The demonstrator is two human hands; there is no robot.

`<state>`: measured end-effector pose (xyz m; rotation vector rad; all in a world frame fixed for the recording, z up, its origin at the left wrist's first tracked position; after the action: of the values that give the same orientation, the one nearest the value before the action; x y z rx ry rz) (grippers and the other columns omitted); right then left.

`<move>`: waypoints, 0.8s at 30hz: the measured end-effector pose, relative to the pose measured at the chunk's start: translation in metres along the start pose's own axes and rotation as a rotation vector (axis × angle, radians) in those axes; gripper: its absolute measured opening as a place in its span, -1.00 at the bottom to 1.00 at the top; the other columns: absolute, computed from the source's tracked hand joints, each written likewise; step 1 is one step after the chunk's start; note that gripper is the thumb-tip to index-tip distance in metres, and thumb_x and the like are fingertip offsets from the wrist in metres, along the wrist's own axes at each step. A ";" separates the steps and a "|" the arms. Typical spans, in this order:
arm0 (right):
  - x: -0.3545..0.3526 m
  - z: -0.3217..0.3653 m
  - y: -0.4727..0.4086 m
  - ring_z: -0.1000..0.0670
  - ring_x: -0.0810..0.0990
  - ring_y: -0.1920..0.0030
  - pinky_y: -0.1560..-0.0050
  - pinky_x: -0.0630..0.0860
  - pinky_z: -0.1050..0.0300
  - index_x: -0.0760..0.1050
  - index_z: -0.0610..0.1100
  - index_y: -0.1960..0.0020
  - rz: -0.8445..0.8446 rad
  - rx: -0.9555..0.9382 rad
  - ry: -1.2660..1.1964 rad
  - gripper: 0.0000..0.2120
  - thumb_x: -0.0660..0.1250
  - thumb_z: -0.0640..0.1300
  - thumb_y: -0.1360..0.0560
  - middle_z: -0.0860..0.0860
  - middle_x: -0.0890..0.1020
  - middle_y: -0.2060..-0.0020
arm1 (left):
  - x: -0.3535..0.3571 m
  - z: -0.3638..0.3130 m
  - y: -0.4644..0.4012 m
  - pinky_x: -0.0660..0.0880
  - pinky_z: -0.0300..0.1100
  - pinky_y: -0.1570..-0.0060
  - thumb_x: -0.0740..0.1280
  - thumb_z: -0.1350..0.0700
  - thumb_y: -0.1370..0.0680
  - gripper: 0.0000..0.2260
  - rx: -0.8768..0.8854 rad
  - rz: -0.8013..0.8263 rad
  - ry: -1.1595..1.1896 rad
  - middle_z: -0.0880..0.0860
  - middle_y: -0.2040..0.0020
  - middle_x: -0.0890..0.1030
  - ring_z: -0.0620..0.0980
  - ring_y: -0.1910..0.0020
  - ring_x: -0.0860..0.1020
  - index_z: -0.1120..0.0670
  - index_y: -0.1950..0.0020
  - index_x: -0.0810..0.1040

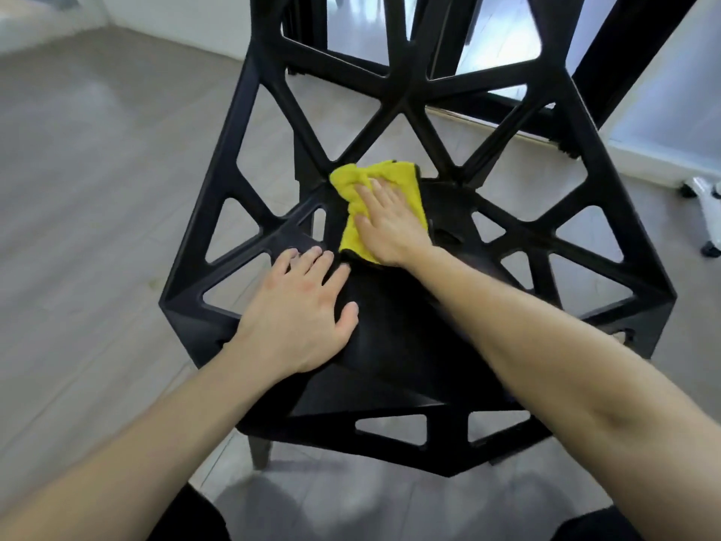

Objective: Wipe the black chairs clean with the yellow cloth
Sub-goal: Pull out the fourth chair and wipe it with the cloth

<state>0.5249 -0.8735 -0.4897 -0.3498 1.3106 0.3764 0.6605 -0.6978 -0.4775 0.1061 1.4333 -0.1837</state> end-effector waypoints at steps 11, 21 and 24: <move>-0.021 -0.096 0.040 -0.09 0.01 -0.72 -0.70 -0.15 -0.10 0.12 -0.09 -0.72 -0.059 0.154 0.106 -0.34 -0.06 0.19 -0.70 -0.10 0.11 -0.71 | -0.001 -0.003 0.003 0.16 0.17 -0.65 0.01 -0.24 -0.66 -0.35 -0.012 -0.032 0.071 0.15 -0.62 0.43 0.13 -0.66 0.31 0.07 -0.63 0.43; -0.005 -0.050 0.020 -0.05 0.02 -0.71 -0.70 -0.13 -0.05 0.16 0.01 -0.71 -0.080 0.032 0.032 -0.39 0.01 0.24 -0.73 -0.03 0.16 -0.71 | -0.004 -0.001 0.001 0.19 0.10 -0.65 0.04 -0.27 -0.63 -0.37 -0.021 -0.072 0.124 0.09 -0.52 0.54 0.08 -0.59 0.39 0.11 -0.49 0.51; -0.019 -0.088 0.065 -0.11 0.10 -0.69 -0.69 -0.04 -0.09 0.24 -0.03 -0.67 -0.098 0.182 0.061 -0.37 0.03 0.26 -0.71 -0.07 0.24 -0.68 | -0.009 0.000 0.004 0.25 0.06 -0.59 0.16 -0.29 -0.62 -0.50 0.013 -0.162 0.191 0.01 -0.25 0.64 0.05 -0.36 0.53 0.04 -0.31 0.58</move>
<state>0.4147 -0.8572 -0.4933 -0.2725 1.3701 0.1638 0.6600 -0.6931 -0.4684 0.0185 1.6323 -0.3227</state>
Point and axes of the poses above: each hand's wrist, its own y-axis away from the middle knuckle, its own x-axis out of the palm, z = x × y, the point moved 2 cm from there along -y, towards the middle knuckle
